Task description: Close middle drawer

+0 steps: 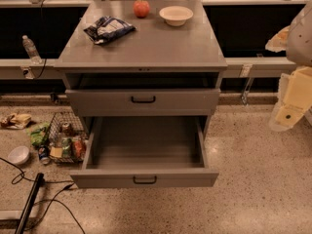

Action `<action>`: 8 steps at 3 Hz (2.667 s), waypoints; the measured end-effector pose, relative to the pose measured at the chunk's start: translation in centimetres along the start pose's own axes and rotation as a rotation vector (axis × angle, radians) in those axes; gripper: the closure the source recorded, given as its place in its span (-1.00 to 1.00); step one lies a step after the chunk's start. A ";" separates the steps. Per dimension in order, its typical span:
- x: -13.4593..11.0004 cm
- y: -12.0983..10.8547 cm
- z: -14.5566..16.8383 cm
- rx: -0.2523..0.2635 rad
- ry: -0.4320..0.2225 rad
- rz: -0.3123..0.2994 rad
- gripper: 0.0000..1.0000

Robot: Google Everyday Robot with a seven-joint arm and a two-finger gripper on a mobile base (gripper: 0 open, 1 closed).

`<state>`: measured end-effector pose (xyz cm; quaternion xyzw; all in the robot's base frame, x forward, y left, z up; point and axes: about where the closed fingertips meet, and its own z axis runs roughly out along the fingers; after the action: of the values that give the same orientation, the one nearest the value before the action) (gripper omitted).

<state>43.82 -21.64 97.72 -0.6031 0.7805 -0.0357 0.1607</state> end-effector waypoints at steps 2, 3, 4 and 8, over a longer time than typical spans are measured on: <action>-0.1 -0.1 -0.2 0.010 -0.003 -0.001 -0.63; 0.4 -0.6 3.8 0.024 -0.048 0.026 0.00; 0.6 -1.0 7.5 0.032 -0.095 0.041 0.46; -0.8 4.0 25.6 -0.066 -0.229 0.087 1.00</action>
Offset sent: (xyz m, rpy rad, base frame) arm 0.0000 0.0000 0.0000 0.0000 0.0000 0.0000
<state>47.79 -16.27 72.71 -0.5739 0.7831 0.0662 0.2303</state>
